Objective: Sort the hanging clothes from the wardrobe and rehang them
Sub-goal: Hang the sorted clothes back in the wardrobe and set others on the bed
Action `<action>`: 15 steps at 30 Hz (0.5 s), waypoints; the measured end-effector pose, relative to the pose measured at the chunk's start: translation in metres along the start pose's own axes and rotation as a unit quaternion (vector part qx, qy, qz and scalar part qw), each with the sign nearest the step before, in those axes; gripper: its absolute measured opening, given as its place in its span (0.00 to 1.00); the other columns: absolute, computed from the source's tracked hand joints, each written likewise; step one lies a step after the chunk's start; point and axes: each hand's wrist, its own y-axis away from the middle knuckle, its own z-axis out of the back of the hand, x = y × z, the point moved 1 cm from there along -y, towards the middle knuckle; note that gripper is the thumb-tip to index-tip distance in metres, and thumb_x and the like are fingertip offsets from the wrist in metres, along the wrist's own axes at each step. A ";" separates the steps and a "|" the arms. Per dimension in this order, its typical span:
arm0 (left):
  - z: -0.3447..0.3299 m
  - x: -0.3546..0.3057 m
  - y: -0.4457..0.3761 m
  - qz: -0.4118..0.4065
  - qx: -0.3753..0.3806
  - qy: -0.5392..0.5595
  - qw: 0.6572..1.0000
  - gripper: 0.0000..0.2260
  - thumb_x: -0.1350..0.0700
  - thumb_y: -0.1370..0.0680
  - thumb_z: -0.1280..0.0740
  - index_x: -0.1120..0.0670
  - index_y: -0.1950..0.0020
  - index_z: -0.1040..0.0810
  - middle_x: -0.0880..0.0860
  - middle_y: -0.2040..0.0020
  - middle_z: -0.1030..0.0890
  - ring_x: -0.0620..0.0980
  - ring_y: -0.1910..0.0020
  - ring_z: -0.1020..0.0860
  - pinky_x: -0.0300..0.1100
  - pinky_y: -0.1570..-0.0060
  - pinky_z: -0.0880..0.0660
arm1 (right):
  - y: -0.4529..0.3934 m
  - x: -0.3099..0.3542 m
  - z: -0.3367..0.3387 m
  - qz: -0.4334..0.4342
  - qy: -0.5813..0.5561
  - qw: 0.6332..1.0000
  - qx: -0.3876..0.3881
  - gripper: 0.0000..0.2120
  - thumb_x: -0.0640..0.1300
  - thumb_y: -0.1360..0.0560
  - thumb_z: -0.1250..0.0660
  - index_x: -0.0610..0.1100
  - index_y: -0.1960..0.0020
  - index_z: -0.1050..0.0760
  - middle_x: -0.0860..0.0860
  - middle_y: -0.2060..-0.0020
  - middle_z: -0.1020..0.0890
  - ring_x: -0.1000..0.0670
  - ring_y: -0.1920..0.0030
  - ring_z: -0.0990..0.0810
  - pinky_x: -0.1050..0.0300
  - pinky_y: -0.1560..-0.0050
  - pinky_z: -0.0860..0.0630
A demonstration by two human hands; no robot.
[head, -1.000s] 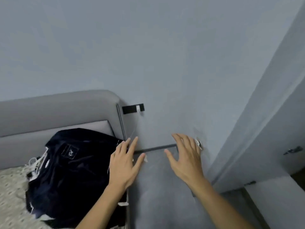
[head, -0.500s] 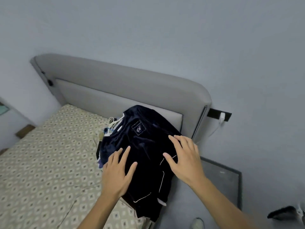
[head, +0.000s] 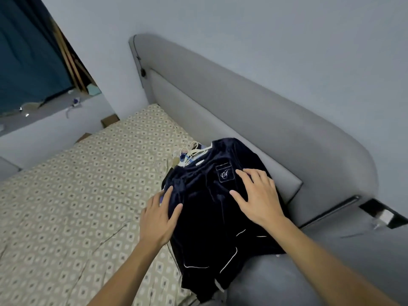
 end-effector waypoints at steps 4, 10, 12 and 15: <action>-0.018 0.013 -0.043 0.025 0.006 0.001 1.000 0.33 0.28 0.19 0.56 0.40 0.16 0.45 0.48 0.25 0.32 0.51 0.26 0.34 0.54 0.33 0.29 | -0.062 -0.008 -0.027 0.018 0.016 0.999 0.029 0.30 0.64 0.19 0.39 0.50 0.22 0.33 0.51 0.27 0.28 0.47 0.25 0.34 0.44 0.27 0.32; -0.074 0.041 -0.142 0.054 0.043 0.014 0.998 0.34 0.29 0.18 0.55 0.44 0.16 0.46 0.52 0.26 0.31 0.54 0.26 0.33 0.54 0.35 0.28 | -0.159 -0.031 -0.080 0.033 0.068 0.995 0.070 0.30 0.63 0.19 0.37 0.48 0.23 0.32 0.49 0.28 0.27 0.44 0.27 0.32 0.43 0.30 0.30; -0.093 0.051 -0.175 0.065 0.060 0.017 0.996 0.32 0.31 0.17 0.52 0.45 0.16 0.46 0.53 0.25 0.32 0.56 0.26 0.34 0.56 0.35 0.29 | -0.193 -0.038 -0.103 0.036 0.082 0.992 0.092 0.31 0.63 0.20 0.37 0.47 0.23 0.32 0.49 0.28 0.27 0.43 0.28 0.31 0.43 0.32 0.29; -0.124 0.068 -0.222 0.086 0.069 0.020 0.994 0.31 0.34 0.16 0.48 0.47 0.16 0.44 0.54 0.27 0.31 0.57 0.28 0.32 0.57 0.36 0.28 | -0.241 -0.050 -0.142 0.033 0.093 0.988 0.121 0.32 0.63 0.20 0.36 0.47 0.23 0.32 0.49 0.29 0.27 0.43 0.29 0.31 0.43 0.33 0.29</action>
